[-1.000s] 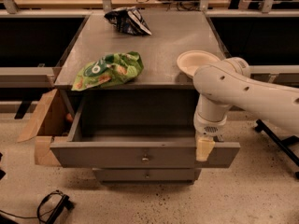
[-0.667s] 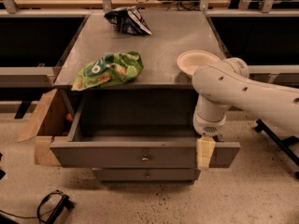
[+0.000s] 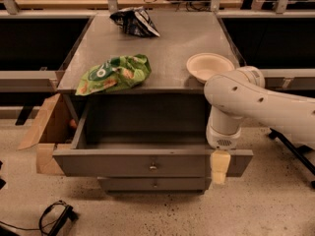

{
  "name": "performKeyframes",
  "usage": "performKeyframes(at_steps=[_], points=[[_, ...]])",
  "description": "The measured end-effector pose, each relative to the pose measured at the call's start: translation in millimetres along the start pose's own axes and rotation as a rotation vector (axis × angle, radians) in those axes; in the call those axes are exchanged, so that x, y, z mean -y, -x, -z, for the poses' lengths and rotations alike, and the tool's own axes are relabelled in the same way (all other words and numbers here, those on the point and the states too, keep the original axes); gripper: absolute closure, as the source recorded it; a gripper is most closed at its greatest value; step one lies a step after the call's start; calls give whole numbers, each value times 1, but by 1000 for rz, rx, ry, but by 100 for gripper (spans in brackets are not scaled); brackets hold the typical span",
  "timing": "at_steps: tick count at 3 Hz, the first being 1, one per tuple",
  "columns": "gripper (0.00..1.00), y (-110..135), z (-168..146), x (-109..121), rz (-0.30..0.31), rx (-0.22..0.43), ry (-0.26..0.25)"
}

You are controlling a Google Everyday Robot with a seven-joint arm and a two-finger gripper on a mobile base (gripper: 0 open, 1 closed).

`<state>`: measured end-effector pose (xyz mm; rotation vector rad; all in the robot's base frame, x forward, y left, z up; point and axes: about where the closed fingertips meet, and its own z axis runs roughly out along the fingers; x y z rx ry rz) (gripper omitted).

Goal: Open top drawer

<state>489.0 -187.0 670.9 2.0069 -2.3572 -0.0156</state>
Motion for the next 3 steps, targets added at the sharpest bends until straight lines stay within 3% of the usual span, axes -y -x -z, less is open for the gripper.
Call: performKeyframes(at_steps=[2, 3], points=[[41, -10, -16, -80, 5, -61, 92], [65, -10, -8, -80, 5, -61, 92]])
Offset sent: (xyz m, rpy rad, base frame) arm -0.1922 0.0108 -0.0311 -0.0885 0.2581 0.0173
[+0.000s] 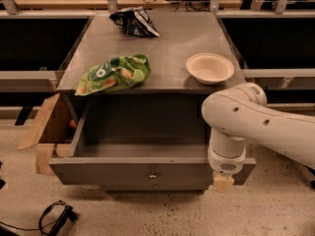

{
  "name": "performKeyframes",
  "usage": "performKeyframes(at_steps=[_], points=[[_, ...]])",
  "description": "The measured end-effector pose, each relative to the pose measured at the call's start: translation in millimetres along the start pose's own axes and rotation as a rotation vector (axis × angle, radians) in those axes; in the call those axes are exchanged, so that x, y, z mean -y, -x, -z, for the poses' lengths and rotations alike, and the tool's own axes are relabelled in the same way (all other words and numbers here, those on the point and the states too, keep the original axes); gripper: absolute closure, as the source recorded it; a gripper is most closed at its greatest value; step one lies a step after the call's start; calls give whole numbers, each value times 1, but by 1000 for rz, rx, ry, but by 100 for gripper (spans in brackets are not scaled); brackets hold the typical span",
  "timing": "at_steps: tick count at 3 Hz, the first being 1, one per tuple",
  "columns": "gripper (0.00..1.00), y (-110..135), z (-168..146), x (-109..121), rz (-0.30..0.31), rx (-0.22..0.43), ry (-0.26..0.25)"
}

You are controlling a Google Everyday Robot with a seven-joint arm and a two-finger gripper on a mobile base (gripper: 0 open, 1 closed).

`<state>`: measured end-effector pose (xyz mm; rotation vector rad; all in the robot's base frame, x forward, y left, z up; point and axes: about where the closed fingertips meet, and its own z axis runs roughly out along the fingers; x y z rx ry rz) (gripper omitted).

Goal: Open top drawer

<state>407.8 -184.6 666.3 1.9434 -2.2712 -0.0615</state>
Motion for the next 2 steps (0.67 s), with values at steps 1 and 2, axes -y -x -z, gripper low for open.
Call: performKeyframes(at_steps=[1, 2], points=[[88, 0, 4, -1, 0, 0, 0], [100, -2, 9, -9, -15, 1, 11]])
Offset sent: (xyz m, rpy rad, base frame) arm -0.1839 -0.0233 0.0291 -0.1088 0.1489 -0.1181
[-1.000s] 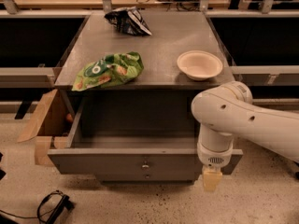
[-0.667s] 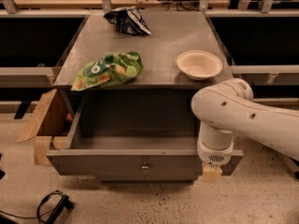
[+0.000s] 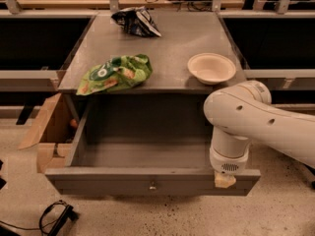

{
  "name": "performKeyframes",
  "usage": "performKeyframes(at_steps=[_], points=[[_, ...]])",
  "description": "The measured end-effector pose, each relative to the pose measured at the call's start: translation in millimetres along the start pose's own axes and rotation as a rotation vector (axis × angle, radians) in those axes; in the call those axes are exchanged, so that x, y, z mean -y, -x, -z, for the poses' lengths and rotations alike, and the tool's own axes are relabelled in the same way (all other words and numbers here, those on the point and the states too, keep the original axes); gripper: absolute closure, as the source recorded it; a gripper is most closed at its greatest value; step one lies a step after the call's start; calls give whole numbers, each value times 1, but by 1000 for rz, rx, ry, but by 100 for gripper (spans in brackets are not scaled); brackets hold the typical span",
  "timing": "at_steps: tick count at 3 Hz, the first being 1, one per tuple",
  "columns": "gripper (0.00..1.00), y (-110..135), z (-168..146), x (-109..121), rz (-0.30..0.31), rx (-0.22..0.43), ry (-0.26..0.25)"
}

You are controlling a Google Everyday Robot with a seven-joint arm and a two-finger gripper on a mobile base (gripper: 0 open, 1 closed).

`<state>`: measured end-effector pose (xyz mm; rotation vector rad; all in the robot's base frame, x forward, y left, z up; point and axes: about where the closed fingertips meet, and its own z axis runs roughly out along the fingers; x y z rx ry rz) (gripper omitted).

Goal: Open top drawer

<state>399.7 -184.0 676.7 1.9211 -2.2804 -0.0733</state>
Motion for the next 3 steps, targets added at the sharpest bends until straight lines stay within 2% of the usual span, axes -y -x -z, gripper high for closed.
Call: performKeyframes(at_steps=[1, 3], points=[[100, -9, 0, -25, -16, -17, 24], [100, -9, -2, -25, -9, -18, 31]])
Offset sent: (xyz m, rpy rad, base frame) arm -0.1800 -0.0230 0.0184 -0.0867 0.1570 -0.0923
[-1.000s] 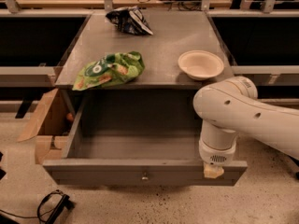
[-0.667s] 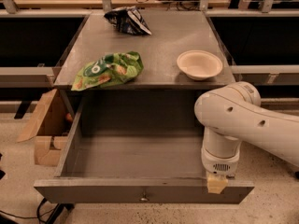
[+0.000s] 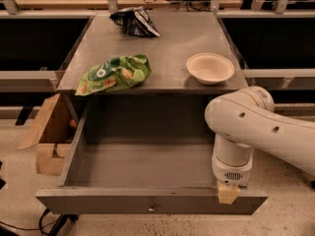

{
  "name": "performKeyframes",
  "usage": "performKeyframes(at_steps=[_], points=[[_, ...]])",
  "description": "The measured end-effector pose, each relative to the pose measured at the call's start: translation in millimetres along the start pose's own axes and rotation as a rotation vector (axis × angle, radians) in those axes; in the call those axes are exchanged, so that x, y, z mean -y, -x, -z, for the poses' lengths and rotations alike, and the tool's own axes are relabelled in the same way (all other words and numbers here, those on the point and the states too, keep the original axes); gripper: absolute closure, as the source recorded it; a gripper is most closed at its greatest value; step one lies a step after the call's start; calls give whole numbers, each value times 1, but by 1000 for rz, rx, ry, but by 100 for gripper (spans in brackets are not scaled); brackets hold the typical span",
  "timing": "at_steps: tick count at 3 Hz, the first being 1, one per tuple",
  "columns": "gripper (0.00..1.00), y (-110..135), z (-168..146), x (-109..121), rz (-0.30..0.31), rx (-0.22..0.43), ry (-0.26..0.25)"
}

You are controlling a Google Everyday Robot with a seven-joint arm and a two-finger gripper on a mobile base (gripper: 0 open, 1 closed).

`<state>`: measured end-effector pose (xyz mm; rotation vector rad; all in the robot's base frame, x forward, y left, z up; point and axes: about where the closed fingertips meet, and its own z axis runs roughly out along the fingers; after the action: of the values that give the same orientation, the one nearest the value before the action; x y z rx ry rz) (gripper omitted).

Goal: Open top drawer

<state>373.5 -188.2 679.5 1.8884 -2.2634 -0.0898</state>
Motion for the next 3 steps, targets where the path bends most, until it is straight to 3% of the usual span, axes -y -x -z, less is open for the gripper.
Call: performKeyframes(at_steps=[2, 3], points=[[100, -4, -5, -8, 27, 1, 42], [83, -4, -4, -9, 27, 1, 42]])
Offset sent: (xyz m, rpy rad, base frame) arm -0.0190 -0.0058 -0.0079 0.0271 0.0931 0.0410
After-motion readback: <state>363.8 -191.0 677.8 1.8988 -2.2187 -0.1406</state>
